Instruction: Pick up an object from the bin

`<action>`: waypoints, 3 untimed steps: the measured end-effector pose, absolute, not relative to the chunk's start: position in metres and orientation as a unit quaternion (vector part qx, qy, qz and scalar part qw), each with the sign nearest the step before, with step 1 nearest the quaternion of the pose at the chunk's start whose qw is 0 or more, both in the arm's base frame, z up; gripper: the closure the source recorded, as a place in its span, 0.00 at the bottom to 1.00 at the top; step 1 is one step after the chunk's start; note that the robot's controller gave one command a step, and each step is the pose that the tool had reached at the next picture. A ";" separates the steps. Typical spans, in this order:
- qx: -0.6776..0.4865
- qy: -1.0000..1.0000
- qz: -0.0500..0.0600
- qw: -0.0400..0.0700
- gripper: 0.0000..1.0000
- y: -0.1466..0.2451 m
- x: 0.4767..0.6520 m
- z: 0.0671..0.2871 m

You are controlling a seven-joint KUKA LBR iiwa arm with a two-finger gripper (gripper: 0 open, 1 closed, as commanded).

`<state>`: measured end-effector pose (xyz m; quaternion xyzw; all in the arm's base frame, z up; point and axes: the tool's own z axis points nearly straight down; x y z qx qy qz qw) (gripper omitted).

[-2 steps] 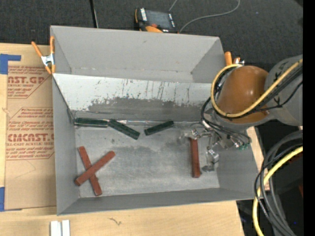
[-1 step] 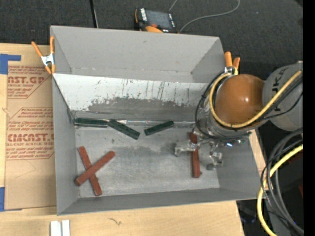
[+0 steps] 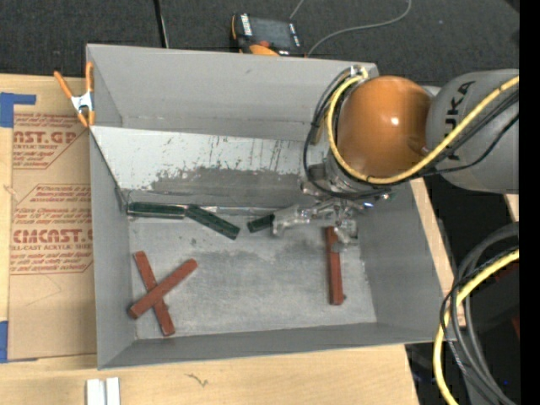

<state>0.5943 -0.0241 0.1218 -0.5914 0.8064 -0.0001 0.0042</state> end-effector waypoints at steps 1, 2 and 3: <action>-0.688 0.726 0.002 0.000 0.00 -0.099 0.547 0.071; -0.688 0.725 0.002 0.001 1.00 -0.098 0.548 0.072; -0.696 0.718 -0.003 0.003 1.00 -0.102 0.538 0.215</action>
Offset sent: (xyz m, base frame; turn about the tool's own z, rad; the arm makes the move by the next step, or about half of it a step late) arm -0.0459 -0.0752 -0.0496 -0.2550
